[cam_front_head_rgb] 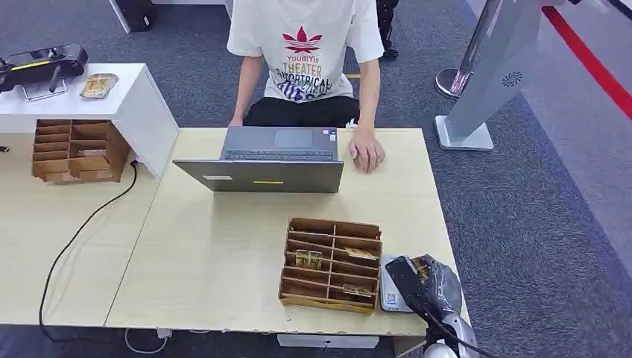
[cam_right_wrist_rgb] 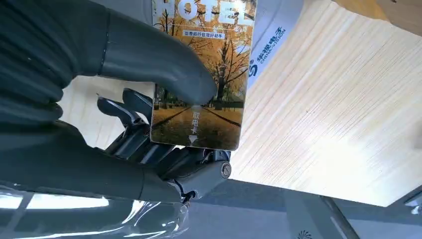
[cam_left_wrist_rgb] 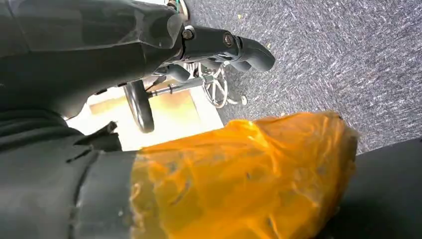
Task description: Pass the card to the sensor for recognition and then transmit it.
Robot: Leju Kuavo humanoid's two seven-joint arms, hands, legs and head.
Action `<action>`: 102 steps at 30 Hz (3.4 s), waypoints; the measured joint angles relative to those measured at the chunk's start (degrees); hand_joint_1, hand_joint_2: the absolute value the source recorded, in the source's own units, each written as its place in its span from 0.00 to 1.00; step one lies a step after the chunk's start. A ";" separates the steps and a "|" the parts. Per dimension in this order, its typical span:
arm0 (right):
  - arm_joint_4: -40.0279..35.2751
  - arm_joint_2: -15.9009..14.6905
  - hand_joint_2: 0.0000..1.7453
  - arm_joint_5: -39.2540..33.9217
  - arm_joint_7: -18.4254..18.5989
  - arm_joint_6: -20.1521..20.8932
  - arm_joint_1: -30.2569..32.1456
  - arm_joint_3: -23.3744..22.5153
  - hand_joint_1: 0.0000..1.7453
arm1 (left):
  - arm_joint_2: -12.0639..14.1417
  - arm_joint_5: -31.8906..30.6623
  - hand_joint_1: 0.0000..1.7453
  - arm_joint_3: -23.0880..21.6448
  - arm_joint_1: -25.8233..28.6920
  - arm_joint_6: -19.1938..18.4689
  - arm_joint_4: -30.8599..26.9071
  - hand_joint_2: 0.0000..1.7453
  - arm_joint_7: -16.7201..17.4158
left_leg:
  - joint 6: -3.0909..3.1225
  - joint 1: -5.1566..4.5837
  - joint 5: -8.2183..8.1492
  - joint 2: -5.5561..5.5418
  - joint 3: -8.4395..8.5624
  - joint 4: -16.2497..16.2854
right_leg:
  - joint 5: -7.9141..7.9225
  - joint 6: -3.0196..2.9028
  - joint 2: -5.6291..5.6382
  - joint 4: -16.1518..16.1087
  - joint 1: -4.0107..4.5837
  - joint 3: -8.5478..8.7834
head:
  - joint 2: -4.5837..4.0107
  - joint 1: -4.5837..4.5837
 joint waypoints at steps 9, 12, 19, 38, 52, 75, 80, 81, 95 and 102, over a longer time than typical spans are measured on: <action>0.04 0.00 1.00 0.00 0.00 0.00 -0.01 0.00 1.00 | 0.00 0.00 0.00 0.09 0.00 0.00 0.00 0.00 0.00 | 0.00 0.00 0.00 0.00 0.01 0.00 | 0.00 0.00 0.00 0.00 0.00 0.01 | 0.00 0.00; 0.04 0.02 1.00 0.02 0.00 0.00 -0.02 0.00 1.00 | 0.00 0.00 0.00 0.11 0.00 0.00 0.00 0.00 0.00 | 0.00 0.00 0.00 0.00 0.01 0.00 | 0.00 0.00 0.00 0.00 0.00 0.01 | 0.00 0.00; 0.15 0.02 1.00 0.04 0.02 0.00 -0.10 0.00 1.00 | -0.02 -0.04 0.00 0.13 0.00 0.07 0.00 0.00 0.00 | 0.00 0.00 0.00 0.00 0.02 0.00 | 0.00 0.00 0.00 0.00 0.00 0.02 | 0.00 0.00; 0.44 0.02 1.00 0.22 0.31 0.02 -0.29 0.00 1.00 | -0.04 -0.11 0.00 0.15 -0.01 0.17 0.00 0.00 0.17 | 0.00 0.00 0.00 0.00 0.04 0.00 | 0.00 0.00 0.00 0.00 0.00 0.04 | 0.00 0.00; 0.50 0.02 1.00 0.20 0.28 0.00 -0.30 0.00 1.00 | -0.07 -0.11 0.00 0.15 -0.01 0.26 0.00 0.00 0.17 | 0.00 0.00 0.00 0.00 0.05 0.00 | 0.00 0.00 0.00 -0.01 0.00 0.05 | 0.00 0.00; 0.57 0.02 1.00 0.09 0.17 -0.07 -0.29 0.00 1.00 | -0.09 -0.09 0.00 0.17 0.00 0.31 0.00 0.00 0.20 | 0.00 0.00 0.00 0.00 0.06 0.00 | 0.00 0.00 0.00 -0.01 0.00 0.05 | 0.00 0.00; 0.57 0.02 1.00 0.09 0.15 -0.07 -0.29 0.00 1.00 | -0.09 -0.09 0.00 0.20 0.00 0.31 0.00 0.00 0.20 | 0.00 0.00 0.00 0.00 0.06 0.00 | 0.00 0.00 0.00 -0.01 0.00 0.06 | 0.00 0.00; 0.57 0.02 1.00 0.09 0.18 -0.07 -0.29 0.00 1.00 | -0.09 -0.09 0.00 0.20 0.00 0.31 0.00 0.00 0.20 | 0.00 0.00 0.00 0.00 0.06 0.00 | 0.00 0.00 0.00 -0.01 0.00 0.05 | 0.00 0.00; 0.79 0.02 1.00 0.02 -0.09 -0.07 -0.31 0.00 1.00 | -0.09 -0.11 0.00 0.22 0.00 0.31 0.00 0.00 0.20 | 0.00 0.00 0.00 0.00 0.09 0.00 | 0.01 0.01 0.00 -0.01 0.00 0.09 | 0.00 0.00; 0.79 0.02 1.00 0.02 -0.09 -0.07 -0.31 0.00 1.00 | -0.09 -0.13 0.00 0.22 0.00 0.31 0.00 0.00 0.22 | 0.00 0.00 0.00 0.00 0.10 0.00 | 0.01 0.01 0.00 -0.01 0.00 0.09 | 0.00 0.00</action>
